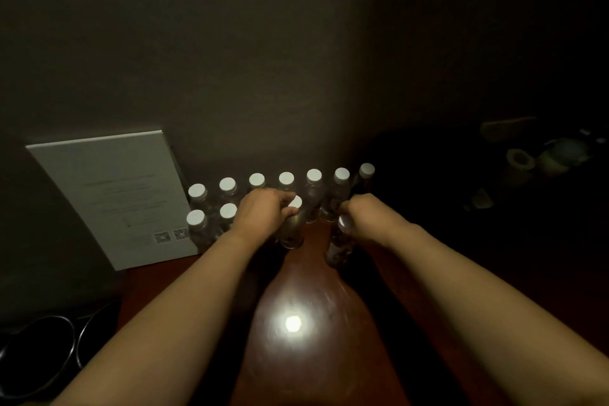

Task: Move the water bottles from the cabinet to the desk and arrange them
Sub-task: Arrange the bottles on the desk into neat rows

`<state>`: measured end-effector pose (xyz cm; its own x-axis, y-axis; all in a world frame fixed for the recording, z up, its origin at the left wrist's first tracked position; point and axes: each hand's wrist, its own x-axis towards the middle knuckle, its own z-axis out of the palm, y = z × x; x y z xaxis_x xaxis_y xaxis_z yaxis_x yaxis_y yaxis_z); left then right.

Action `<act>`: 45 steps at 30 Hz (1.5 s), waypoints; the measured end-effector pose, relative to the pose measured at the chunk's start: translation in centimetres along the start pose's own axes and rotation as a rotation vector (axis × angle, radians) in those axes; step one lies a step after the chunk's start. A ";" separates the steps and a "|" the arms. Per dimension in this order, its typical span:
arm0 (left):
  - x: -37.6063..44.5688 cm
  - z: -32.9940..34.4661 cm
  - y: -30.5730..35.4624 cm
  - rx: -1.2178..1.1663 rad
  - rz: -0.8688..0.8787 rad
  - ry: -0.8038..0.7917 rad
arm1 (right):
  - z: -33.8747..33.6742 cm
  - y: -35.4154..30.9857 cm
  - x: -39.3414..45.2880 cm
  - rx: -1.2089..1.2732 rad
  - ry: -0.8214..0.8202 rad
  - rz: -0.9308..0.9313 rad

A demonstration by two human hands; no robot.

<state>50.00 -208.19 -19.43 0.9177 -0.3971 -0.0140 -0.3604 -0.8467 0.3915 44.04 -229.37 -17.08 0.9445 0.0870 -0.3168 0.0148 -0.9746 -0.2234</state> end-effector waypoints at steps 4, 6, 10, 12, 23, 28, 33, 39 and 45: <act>0.1 0.2 -0.2 -0.020 -0.015 0.007 | -0.4 -1.1 1.3 -0.006 0.014 -0.041; 0.2 0.4 -0.3 -0.027 -0.022 0.006 | -0.6 -1.5 2.1 -0.002 0.011 -0.052; 0.5 0.7 -0.6 -0.056 -0.032 0.007 | -0.8 -2.3 3.6 0.000 0.008 -0.068; 0.6 0.8 -0.7 -0.066 -0.035 0.007 | -0.9 -2.6 4.1 0.003 0.023 -0.078; 1.4 0.8 -1.3 -0.046 0.023 -0.080 | -0.9 -2.6 4.9 -0.015 0.061 -0.058; 1.6 0.9 -1.5 -0.065 0.045 -0.104 | -0.5 -2.5 5.3 -0.028 0.058 -0.080; 1.3 0.8 -1.8 -0.091 0.053 -0.110 | -0.7 -2.3 5.0 -0.042 0.039 -0.113; 1.3 0.7 -1.5 -0.077 0.058 -0.112 | -0.7 -2.0 4.9 0.009 0.007 -0.115; 1.3 0.4 -1.3 -0.066 0.057 -0.103 | -1.0 -2.4 4.7 0.019 0.009 -0.090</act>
<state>51.54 -207.76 -20.30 0.8730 -0.4807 -0.0829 -0.3962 -0.7979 0.4543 48.74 -226.78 -17.13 0.9426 0.1717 -0.2863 0.0933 -0.9589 -0.2679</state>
